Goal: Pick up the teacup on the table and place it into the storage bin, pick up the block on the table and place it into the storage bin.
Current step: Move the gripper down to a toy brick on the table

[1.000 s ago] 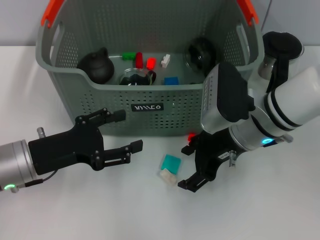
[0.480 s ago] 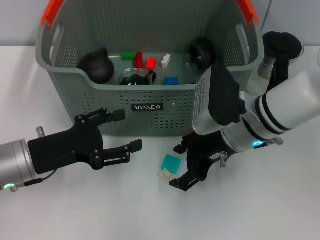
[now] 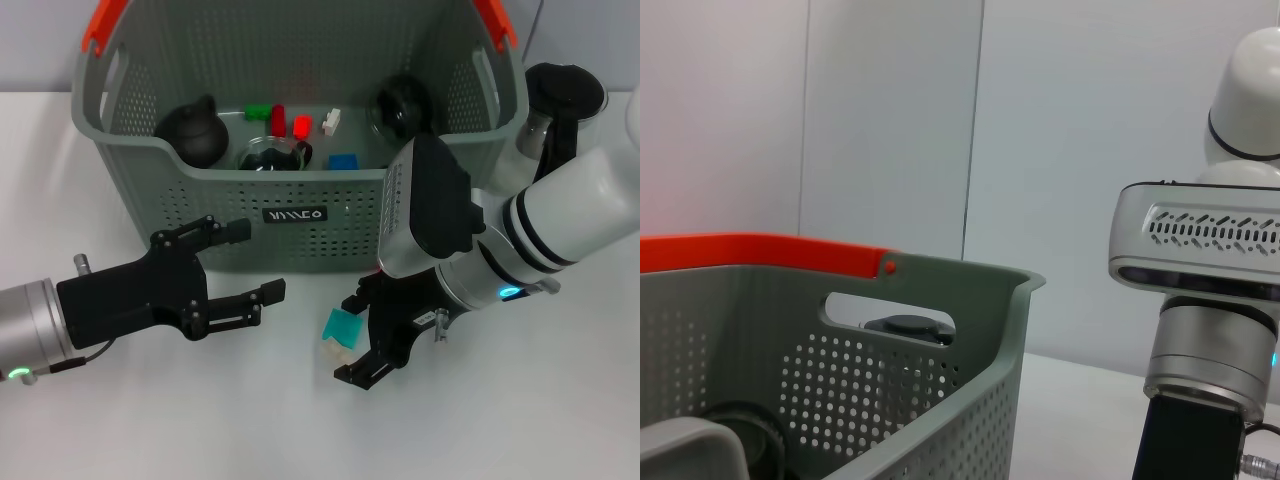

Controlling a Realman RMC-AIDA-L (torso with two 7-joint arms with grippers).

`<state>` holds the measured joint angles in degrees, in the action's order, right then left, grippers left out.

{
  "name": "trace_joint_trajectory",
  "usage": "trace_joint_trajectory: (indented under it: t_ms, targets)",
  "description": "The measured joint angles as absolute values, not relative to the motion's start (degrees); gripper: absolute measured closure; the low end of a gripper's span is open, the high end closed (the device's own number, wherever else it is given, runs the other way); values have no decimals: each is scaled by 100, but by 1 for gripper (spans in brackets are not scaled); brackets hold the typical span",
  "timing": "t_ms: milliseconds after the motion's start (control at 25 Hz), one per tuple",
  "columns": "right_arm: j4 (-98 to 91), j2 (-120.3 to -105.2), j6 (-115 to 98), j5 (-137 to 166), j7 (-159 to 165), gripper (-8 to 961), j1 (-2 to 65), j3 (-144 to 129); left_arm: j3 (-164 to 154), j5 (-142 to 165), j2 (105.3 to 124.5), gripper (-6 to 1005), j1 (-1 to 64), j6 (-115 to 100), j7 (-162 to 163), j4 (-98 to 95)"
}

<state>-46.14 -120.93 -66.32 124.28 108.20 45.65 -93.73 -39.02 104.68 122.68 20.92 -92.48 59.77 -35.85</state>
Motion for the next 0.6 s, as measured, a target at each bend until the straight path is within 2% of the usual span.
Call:
trace_joint_trajectory:
  t_ms: [600]
  targets:
    - [-4758,-12044,-7039,12305,10816,13,4459,-9236,-3902,10501,12253,148,2091,-9294,5979,-3598]
